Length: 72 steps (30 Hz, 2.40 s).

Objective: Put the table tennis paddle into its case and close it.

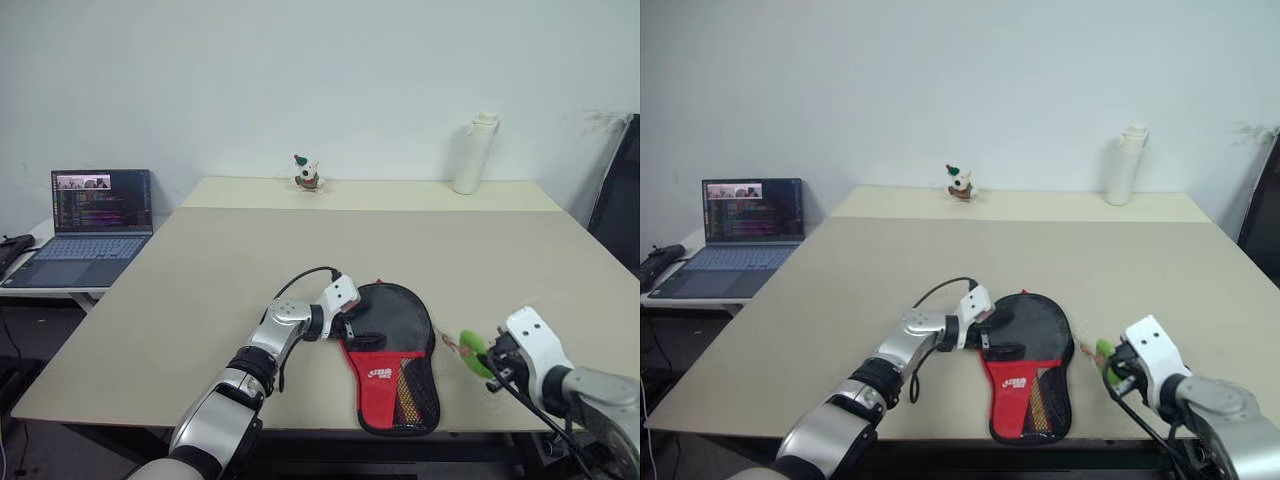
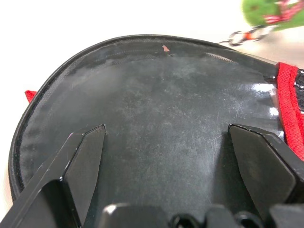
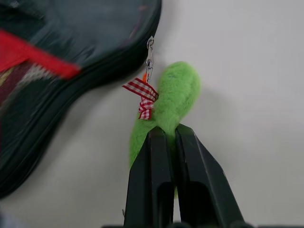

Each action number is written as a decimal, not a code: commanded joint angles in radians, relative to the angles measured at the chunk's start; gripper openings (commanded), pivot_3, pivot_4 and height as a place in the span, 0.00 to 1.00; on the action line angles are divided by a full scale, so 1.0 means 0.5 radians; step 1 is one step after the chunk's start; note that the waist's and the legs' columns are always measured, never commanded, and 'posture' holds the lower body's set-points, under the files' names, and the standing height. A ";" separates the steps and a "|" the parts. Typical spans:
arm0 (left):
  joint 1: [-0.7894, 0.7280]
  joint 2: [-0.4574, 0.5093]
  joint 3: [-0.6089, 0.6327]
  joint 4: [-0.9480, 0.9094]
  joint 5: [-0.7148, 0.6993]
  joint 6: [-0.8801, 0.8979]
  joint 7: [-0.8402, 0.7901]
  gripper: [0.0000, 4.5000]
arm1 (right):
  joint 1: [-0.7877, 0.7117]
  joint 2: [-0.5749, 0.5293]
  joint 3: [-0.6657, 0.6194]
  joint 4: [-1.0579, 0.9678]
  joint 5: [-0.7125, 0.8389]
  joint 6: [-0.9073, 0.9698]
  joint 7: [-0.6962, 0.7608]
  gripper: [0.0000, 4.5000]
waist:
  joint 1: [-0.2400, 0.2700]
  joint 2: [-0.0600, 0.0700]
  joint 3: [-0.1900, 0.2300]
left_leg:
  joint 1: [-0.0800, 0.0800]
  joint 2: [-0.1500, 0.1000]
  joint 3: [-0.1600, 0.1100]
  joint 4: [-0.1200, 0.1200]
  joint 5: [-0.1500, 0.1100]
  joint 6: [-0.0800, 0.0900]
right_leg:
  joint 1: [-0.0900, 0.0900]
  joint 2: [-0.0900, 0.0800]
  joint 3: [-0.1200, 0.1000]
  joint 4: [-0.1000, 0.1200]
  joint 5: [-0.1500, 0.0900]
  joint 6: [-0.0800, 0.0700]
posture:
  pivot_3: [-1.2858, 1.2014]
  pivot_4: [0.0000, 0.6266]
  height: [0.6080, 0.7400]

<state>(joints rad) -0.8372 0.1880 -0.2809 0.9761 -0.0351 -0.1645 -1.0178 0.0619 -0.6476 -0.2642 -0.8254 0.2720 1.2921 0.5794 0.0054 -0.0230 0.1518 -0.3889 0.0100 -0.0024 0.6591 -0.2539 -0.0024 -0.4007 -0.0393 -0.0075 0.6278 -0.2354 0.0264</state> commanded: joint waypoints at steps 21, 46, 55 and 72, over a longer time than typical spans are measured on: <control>0.107 -0.021 -0.138 0.272 0.259 0.040 0.042 1.00 | 0.889 -0.322 -0.682 -0.444 1.135 0.079 0.411 0.01 | 0.036 -0.001 -0.005 | 0.005 -0.003 -0.028 -0.022 -0.011 -0.018 | 0.024 -0.013 -0.027 -0.035 -0.002 0.001 | 0.52 0.24 1.00; 0.133 -0.026 -0.146 0.239 0.257 0.046 0.028 1.00 | 1.019 -0.554 -0.726 -0.252 1.592 -0.279 0.127 0.59 | 0.035 -0.002 -0.004 | 0.007 0.002 -0.027 -0.029 -0.013 -0.022 | 0.028 -0.032 -0.060 -0.038 -0.005 0.002 | 0.52 0.24 1.00; 0.234 0.132 0.080 -0.263 -0.013 0.208 -0.163 1.00 | 0.247 -0.397 -0.139 0.362 0.956 -0.943 0.090 0.59 | -0.001 0.005 0.010 | 0.005 0.006 -0.028 -0.031 -0.015 -0.025 | 0.025 -0.033 -0.069 -0.049 -0.005 0.002 | 0.52 0.24 1.00; 1.003 0.563 0.732 -2.247 -0.531 1.073 0.321 1.00 | -1.285 0.024 0.459 2.412 0.231 -2.079 0.753 0.59 | -0.013 0.007 0.078 | -0.029 -0.002 -0.007 -0.029 -0.012 -0.016 | -0.016 -0.025 -0.060 -0.012 -0.005 0.011 | 0.52 0.24 1.00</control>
<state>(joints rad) -0.3527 0.4589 0.0447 -0.0748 -0.2840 0.3653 -0.8992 -0.5536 -0.6243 -0.0266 0.3137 0.4130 0.3111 0.9148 -0.0012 -0.0194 0.1908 -0.4025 0.0090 -0.0042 0.6445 -0.2601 -0.0101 -0.4087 -0.0524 -0.0368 0.6225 -0.2379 0.0319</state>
